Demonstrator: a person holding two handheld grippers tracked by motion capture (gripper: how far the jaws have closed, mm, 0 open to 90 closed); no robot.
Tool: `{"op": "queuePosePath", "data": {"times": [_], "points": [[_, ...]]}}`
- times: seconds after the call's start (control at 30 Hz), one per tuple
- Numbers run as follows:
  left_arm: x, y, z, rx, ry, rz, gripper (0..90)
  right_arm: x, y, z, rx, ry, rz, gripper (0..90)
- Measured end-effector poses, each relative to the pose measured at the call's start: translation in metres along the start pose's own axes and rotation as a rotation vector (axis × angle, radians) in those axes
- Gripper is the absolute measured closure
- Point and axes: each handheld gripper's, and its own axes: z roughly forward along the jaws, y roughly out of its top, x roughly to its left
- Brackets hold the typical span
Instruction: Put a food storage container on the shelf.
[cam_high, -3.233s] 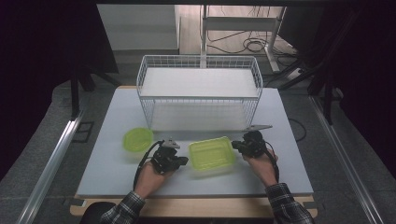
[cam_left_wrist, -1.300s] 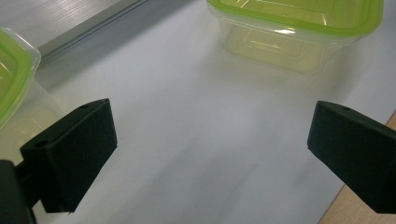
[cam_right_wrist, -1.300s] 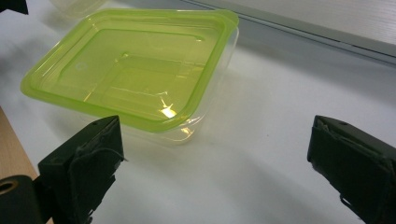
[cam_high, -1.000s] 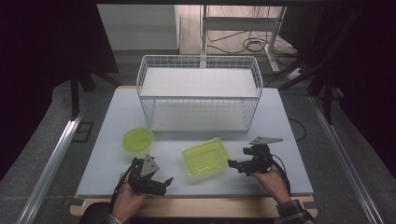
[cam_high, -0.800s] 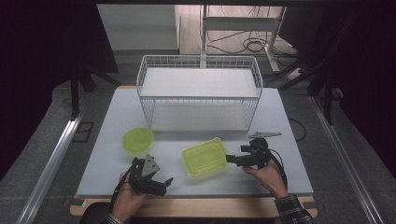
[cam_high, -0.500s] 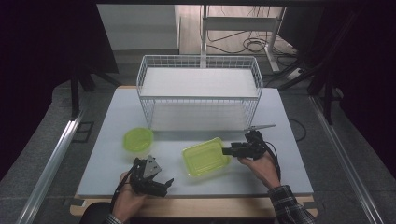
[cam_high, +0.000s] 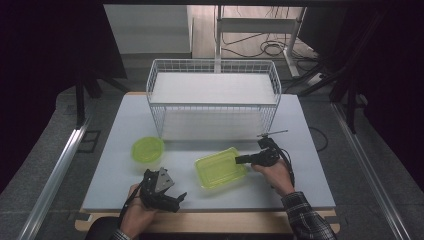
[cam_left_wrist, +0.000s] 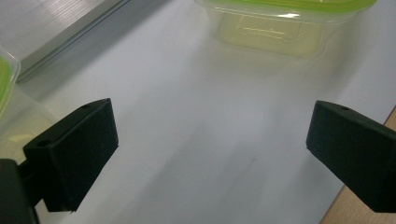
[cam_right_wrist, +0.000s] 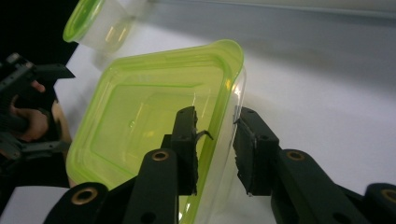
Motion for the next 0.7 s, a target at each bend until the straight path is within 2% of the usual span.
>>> {"op": "queuePosePath", "data": {"times": [0.1,0.17,0.37,0.7], "points": [[0.0,0.0,0.0,-0.003,0.001,0.001,2.1,-0.003,0.0,-0.001,0.01,0.046,0.061,77.3],[0.001,0.0,-0.001,-0.011,0.002,-0.01,2.0,-0.003,0.001,-0.001,0.011,0.072,0.08,79.6],[0.003,-0.001,-0.002,-0.021,0.008,-0.02,1.9,0.002,0.0,-0.003,0.005,0.07,0.079,80.1],[0.008,-0.002,-0.003,-0.029,-0.015,-0.065,1.0,0.007,0.003,-0.021,-0.084,0.099,0.102,80.1]]}}
